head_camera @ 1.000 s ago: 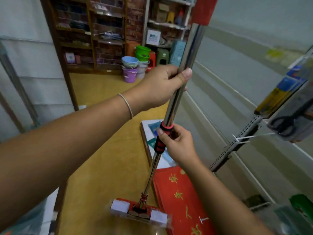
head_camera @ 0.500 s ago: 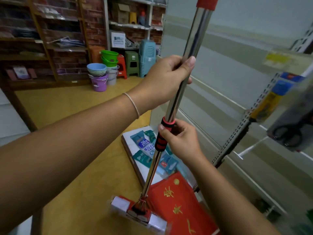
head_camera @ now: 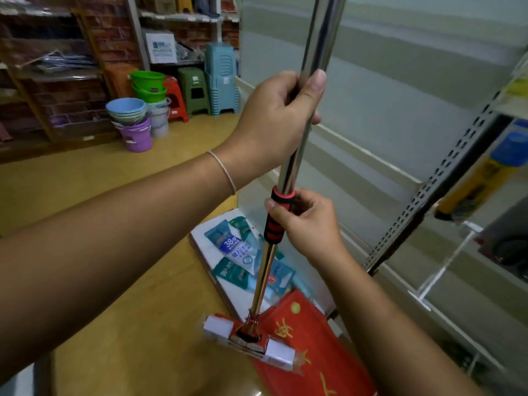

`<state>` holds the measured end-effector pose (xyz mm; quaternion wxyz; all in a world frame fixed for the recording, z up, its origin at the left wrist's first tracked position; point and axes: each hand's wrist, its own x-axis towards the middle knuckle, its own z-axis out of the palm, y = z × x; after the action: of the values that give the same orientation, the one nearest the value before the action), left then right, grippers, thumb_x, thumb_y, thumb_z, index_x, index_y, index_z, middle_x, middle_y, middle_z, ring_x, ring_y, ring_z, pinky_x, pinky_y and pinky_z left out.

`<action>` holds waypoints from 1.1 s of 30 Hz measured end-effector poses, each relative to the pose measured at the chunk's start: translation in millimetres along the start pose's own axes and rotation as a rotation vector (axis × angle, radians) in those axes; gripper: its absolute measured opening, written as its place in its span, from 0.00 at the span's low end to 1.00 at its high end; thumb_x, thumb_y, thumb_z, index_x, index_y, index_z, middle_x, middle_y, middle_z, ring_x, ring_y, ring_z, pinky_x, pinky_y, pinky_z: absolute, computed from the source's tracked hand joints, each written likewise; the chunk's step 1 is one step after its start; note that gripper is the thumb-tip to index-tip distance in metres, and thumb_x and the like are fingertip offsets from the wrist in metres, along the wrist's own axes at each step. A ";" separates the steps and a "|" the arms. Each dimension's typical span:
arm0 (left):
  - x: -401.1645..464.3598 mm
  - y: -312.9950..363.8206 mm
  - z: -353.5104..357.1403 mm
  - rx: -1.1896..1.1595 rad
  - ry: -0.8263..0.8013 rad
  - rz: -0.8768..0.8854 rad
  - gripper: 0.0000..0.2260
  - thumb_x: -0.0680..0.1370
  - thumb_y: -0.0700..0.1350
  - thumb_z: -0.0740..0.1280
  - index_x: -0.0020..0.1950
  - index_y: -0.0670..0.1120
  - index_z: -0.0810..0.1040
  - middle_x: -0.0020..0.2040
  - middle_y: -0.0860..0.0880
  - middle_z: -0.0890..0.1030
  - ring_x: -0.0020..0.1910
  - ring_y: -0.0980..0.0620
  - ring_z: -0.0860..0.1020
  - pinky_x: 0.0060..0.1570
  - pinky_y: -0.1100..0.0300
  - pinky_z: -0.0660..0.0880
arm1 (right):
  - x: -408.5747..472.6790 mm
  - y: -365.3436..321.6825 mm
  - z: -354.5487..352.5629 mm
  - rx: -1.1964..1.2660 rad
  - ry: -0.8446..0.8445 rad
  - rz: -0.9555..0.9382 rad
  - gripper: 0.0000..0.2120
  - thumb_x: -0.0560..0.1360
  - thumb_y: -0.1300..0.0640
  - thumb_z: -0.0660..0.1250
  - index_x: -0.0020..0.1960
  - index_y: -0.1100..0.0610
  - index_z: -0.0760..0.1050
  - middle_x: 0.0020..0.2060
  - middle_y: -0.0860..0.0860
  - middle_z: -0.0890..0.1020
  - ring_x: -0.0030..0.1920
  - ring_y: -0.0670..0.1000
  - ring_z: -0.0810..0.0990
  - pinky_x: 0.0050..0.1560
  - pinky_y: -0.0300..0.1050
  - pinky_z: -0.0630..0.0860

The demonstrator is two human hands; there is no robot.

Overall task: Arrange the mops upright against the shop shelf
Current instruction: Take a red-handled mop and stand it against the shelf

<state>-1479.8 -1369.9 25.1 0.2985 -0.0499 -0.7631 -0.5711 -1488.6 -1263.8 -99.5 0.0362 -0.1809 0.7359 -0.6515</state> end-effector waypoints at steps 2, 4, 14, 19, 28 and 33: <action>12.6 -6.9 8.4 -0.021 -0.004 0.013 0.21 0.77 0.55 0.60 0.47 0.36 0.77 0.35 0.48 0.80 0.37 0.52 0.81 0.49 0.41 0.78 | 12.9 4.4 -4.2 -0.031 0.033 0.001 0.05 0.70 0.56 0.77 0.41 0.49 0.81 0.35 0.49 0.84 0.35 0.45 0.80 0.39 0.40 0.78; 23.7 -13.2 14.0 -0.044 -0.004 0.038 0.22 0.77 0.55 0.60 0.47 0.35 0.76 0.34 0.48 0.80 0.35 0.53 0.80 0.48 0.42 0.78 | 23.8 8.0 -7.4 -0.023 0.056 0.024 0.05 0.71 0.56 0.77 0.41 0.50 0.80 0.33 0.48 0.82 0.33 0.45 0.79 0.37 0.40 0.77; 78.1 -37.4 36.7 -0.207 -0.141 0.065 0.18 0.75 0.57 0.62 0.44 0.41 0.77 0.32 0.49 0.80 0.32 0.55 0.79 0.43 0.49 0.78 | 60.7 6.8 -18.4 -0.175 0.240 0.056 0.07 0.71 0.52 0.76 0.44 0.55 0.82 0.33 0.50 0.82 0.34 0.46 0.79 0.38 0.47 0.78; 108.6 -41.5 49.3 -0.276 -0.276 0.098 0.16 0.77 0.56 0.64 0.42 0.44 0.78 0.33 0.49 0.81 0.32 0.58 0.80 0.43 0.51 0.79 | 72.9 -4.7 -22.6 -0.204 0.380 0.053 0.05 0.72 0.54 0.75 0.44 0.54 0.81 0.34 0.48 0.81 0.35 0.45 0.80 0.41 0.43 0.78; 140.5 -20.6 53.2 -0.448 -0.511 0.124 0.16 0.74 0.60 0.64 0.42 0.48 0.78 0.35 0.48 0.83 0.35 0.50 0.80 0.45 0.45 0.79 | 81.4 -29.4 -24.2 -0.317 0.575 0.038 0.06 0.72 0.51 0.74 0.44 0.53 0.80 0.33 0.47 0.81 0.36 0.44 0.81 0.40 0.41 0.78; 147.0 -11.5 45.6 -0.512 -0.620 0.142 0.17 0.76 0.59 0.65 0.45 0.44 0.79 0.36 0.46 0.83 0.37 0.50 0.80 0.46 0.44 0.79 | 79.8 -42.0 -18.5 -0.393 0.656 0.040 0.06 0.71 0.51 0.74 0.42 0.53 0.80 0.34 0.48 0.82 0.36 0.44 0.82 0.40 0.40 0.79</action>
<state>-1622.8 -1371.7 83.0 0.0709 -0.3448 -0.6448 -0.6785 -1559.1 -1275.0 -41.4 -0.2237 0.0482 0.8227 -0.5205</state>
